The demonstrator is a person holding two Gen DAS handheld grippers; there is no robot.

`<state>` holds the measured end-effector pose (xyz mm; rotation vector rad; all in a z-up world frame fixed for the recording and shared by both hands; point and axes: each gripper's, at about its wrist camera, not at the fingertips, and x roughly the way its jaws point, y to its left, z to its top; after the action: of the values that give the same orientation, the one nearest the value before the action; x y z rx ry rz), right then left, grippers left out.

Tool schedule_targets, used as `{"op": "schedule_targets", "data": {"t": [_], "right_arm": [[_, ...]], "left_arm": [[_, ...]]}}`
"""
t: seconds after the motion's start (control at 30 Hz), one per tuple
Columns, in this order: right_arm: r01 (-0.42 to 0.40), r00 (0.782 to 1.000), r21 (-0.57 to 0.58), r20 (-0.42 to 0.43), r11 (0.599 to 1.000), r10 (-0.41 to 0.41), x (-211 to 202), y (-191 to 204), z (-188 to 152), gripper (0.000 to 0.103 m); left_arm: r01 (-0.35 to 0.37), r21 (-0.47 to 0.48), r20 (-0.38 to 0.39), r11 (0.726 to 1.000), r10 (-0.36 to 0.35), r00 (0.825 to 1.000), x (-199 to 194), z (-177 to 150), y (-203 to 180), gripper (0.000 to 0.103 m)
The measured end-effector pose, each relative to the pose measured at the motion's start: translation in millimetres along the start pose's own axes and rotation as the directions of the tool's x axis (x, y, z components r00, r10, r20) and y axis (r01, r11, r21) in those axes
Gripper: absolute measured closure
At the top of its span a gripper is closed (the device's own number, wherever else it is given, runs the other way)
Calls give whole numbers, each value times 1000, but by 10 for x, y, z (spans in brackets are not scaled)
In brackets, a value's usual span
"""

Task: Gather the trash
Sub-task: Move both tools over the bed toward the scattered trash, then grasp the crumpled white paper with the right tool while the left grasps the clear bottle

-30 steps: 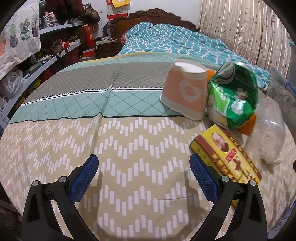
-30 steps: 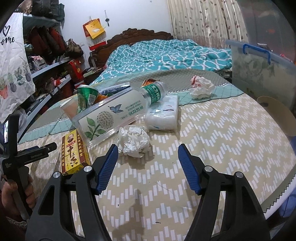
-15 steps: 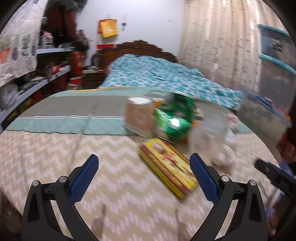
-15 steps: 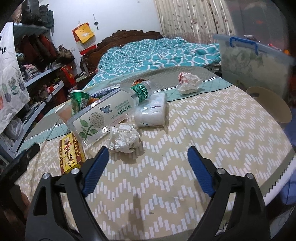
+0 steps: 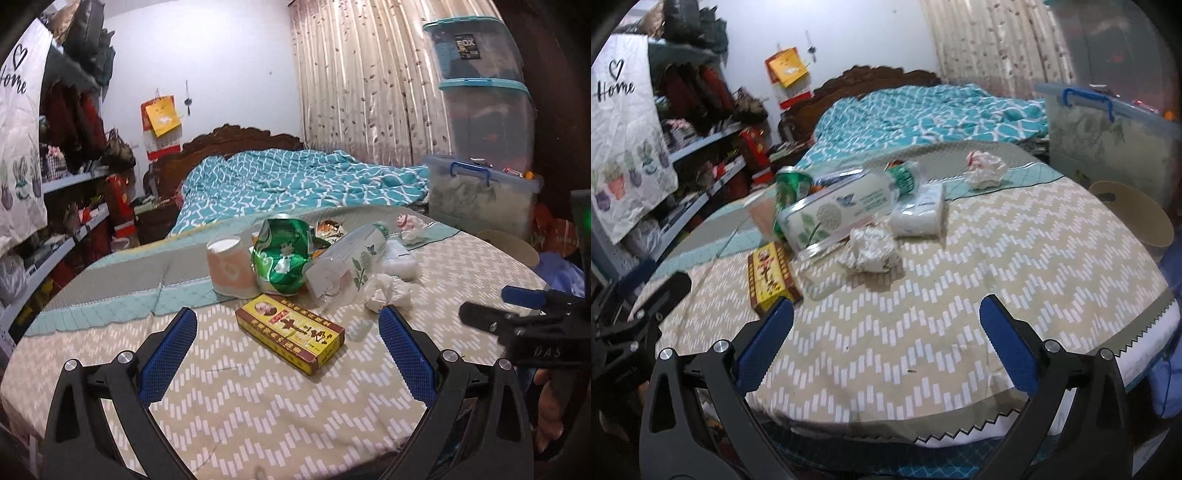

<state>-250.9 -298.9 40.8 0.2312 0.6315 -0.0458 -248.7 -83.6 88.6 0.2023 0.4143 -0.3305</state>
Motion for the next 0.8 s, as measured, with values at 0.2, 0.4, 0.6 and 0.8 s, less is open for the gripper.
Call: {"op": "schedule_targets", "data": {"t": [0.2, 0.4, 0.6, 0.8], "right_arm": [[-12, 1000, -27, -7, 1000, 11, 88, 45, 17, 4], [6, 999, -61, -53, 998, -10, 406, -95, 161, 5], [-80, 969, -73, -241, 994, 60, 1018, -343, 419, 10], [-202, 935, -154, -325, 967, 143, 1439, -112, 602, 24]], "left_arm": [[35, 50, -8, 998, -35, 999, 210, 102, -24, 9], [155, 48, -94, 987, -150, 984, 740, 374, -102, 9], [229, 6, -199, 973, -224, 954, 1312, 632, -148, 9], [310, 52, -242, 949, -289, 926, 1523, 929, -288, 9]]}}
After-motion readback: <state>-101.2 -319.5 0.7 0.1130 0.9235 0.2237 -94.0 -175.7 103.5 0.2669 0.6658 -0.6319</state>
